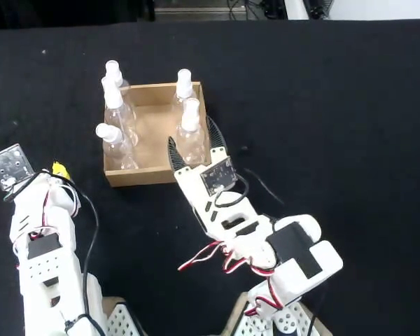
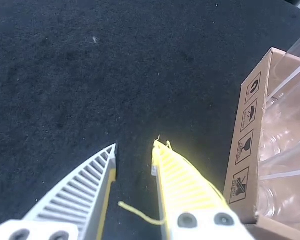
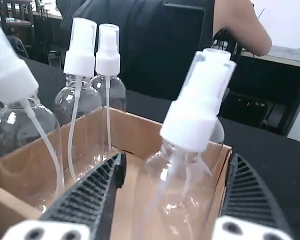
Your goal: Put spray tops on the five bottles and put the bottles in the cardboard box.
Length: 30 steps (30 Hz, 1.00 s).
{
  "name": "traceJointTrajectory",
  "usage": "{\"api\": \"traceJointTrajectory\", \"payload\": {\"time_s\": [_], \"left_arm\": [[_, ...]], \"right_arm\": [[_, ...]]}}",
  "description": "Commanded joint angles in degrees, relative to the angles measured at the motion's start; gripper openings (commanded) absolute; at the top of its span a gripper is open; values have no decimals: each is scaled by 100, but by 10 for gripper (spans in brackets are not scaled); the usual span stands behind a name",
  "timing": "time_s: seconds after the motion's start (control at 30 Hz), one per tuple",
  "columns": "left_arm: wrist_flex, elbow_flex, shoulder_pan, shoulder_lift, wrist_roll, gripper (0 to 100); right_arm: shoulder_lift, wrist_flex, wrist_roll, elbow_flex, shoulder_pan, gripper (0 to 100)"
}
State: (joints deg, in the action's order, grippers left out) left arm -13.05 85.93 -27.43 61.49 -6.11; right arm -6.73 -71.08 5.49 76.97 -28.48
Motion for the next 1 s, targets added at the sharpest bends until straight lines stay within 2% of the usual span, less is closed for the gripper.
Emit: {"api": "traceJointTrajectory", "payload": {"time_s": [0.0, 0.3, 0.97], "left_arm": [[114, -84, 31, 70, 0, 105], [114, -84, 40, 70, 0, 105], [563, 119, 57, 70, -26, 105]], "right_arm": [[347, 53, 18, -4, 53, 273], [409, 0, 35, -22, 281, 273], [2905, 53, 0, 1147, 316, 273]]}}
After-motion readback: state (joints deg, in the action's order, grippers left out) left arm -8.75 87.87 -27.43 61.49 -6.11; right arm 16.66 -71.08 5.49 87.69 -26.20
